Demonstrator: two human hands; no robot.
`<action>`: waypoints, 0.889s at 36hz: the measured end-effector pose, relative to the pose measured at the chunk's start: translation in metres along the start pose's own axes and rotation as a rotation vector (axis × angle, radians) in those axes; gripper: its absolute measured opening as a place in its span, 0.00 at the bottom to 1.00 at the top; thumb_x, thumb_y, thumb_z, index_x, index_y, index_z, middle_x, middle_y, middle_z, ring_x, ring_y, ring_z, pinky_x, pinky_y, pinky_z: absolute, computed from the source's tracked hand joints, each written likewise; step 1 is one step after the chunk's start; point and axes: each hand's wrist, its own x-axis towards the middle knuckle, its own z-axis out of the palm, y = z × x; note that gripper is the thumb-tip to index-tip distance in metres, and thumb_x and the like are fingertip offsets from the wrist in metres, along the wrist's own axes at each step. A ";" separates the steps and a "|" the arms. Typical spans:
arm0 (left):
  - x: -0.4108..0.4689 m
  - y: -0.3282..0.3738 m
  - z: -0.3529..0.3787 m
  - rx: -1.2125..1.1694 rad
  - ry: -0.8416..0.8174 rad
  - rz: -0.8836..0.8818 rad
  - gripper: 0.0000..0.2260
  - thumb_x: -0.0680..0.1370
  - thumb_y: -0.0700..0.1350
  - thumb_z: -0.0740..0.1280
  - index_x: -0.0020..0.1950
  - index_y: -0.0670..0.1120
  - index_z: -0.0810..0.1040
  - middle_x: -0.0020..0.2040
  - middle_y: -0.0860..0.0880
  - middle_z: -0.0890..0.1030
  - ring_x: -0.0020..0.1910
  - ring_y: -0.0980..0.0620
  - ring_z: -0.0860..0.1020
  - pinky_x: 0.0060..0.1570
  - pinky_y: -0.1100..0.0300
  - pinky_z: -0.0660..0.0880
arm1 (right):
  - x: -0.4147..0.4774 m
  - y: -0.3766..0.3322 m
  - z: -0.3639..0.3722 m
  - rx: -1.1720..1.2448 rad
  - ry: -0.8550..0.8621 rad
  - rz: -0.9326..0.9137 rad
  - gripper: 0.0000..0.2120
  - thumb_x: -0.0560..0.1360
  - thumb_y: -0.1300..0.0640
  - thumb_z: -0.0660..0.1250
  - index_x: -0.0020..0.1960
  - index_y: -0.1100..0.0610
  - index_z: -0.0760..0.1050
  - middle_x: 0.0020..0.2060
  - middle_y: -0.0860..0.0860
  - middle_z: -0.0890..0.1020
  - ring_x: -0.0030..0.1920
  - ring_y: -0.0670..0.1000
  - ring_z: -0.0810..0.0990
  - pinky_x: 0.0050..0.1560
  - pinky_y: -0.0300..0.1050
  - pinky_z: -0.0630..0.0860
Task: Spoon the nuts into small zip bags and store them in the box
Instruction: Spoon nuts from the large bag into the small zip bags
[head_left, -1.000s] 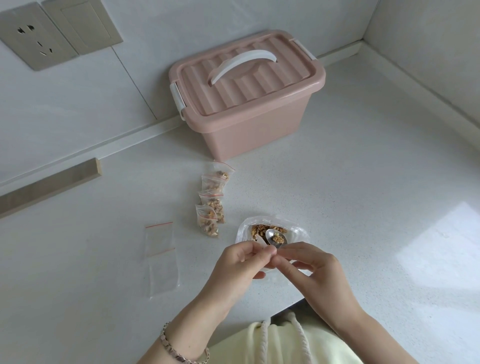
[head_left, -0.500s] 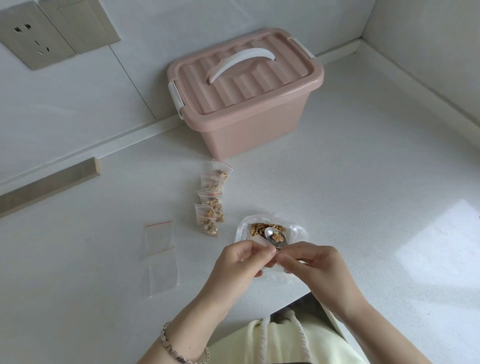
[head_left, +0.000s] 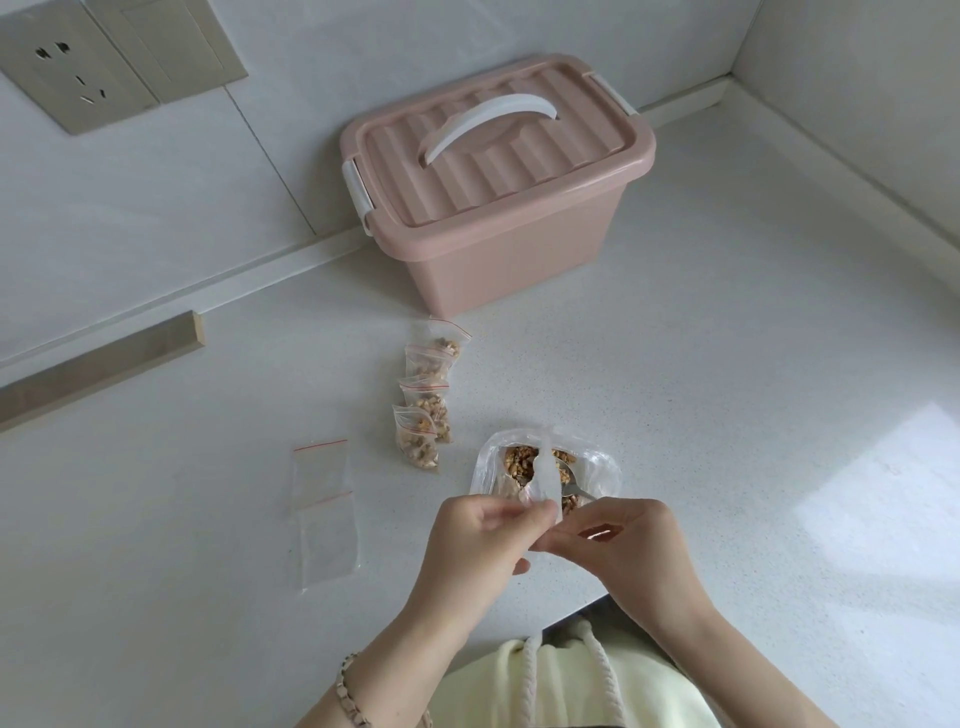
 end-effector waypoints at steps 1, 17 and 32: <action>0.000 0.000 0.000 -0.005 0.007 -0.002 0.06 0.72 0.46 0.71 0.38 0.46 0.84 0.36 0.48 0.84 0.39 0.55 0.82 0.38 0.64 0.78 | 0.000 0.000 0.000 0.026 -0.018 0.022 0.07 0.60 0.52 0.79 0.31 0.53 0.83 0.31 0.48 0.84 0.35 0.46 0.81 0.42 0.41 0.76; -0.003 0.017 -0.014 -0.052 -0.262 0.214 0.04 0.68 0.45 0.69 0.35 0.48 0.82 0.31 0.49 0.82 0.33 0.55 0.81 0.29 0.64 0.74 | 0.001 0.007 -0.009 0.764 -0.528 0.155 0.18 0.54 0.46 0.80 0.27 0.57 0.76 0.29 0.51 0.75 0.35 0.46 0.76 0.40 0.35 0.73; 0.002 -0.001 -0.012 0.390 0.144 0.160 0.12 0.69 0.45 0.66 0.26 0.45 0.73 0.26 0.46 0.76 0.26 0.54 0.70 0.28 0.62 0.67 | 0.002 0.005 -0.003 0.063 0.067 -0.184 0.09 0.66 0.60 0.75 0.31 0.55 0.78 0.30 0.47 0.80 0.31 0.44 0.78 0.35 0.34 0.73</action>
